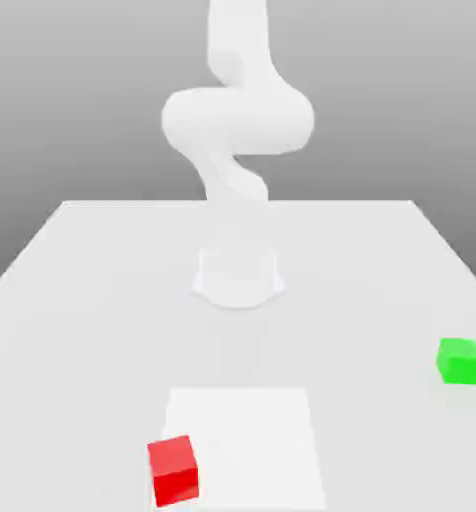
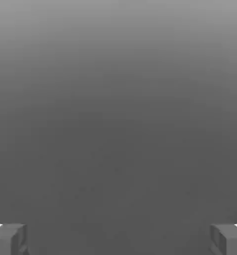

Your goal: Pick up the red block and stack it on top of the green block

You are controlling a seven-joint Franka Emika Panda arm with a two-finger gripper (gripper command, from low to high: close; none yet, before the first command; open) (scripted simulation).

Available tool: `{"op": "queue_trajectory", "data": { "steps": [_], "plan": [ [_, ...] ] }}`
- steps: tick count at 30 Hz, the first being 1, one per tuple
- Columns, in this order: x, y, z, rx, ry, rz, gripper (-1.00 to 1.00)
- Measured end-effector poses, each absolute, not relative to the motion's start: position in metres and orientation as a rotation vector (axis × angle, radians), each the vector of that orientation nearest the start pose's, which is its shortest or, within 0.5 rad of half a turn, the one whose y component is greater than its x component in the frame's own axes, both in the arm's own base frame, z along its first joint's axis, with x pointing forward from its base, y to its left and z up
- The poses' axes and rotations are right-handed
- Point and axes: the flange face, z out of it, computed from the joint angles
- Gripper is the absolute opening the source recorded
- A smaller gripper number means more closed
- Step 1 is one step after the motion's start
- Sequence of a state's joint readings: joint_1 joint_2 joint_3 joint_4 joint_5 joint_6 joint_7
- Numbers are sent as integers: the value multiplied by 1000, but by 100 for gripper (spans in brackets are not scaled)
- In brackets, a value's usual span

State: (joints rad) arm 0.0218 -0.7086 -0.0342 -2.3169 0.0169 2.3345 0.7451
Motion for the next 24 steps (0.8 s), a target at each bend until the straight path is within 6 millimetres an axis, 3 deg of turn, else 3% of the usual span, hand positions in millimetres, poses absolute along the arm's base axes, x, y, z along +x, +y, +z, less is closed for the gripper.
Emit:
{"op": "queue_trajectory", "data": {
  "steps": [6, 12, 18, 24],
  "plan": [
    [448, -25, 568, -2639, 946, -704, 0],
    [485, -38, 455, -2768, 891, -484, 0],
    [494, -53, 340, -2893, 837, -268, 0],
    [475, -71, 233, -3021, 773, -50, 0]
  ]
}}
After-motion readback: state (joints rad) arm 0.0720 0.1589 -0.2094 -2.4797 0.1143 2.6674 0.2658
